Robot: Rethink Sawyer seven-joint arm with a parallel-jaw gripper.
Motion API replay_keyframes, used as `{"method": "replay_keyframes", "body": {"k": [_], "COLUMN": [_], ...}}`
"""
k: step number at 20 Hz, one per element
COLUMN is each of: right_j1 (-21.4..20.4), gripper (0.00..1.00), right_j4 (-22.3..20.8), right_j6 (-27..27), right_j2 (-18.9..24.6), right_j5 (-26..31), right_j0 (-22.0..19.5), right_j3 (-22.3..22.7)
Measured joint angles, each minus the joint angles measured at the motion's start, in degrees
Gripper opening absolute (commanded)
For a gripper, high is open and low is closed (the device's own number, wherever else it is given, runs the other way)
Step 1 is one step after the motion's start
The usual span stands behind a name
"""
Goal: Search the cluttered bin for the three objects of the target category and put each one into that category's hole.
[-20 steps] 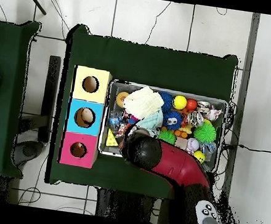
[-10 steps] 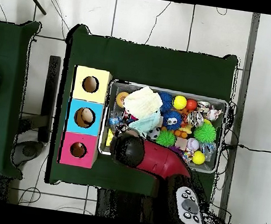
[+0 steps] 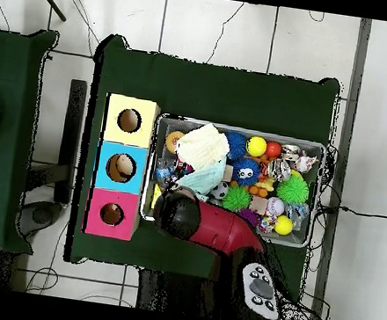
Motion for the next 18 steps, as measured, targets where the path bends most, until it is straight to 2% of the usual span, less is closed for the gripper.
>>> {"method": "replay_keyframes", "body": {"k": [11,18], "right_j1": [-0.28,-2.59], "gripper": [1.00,1.00], "right_j4": [0.00,-0.02], "right_j6": [0.00,0.00], "right_j2": [-0.97,-0.84], "right_j5": [0.00,0.48], "right_j0": [-0.42,-4.06], "right_j3": [-0.02,-0.01]}}
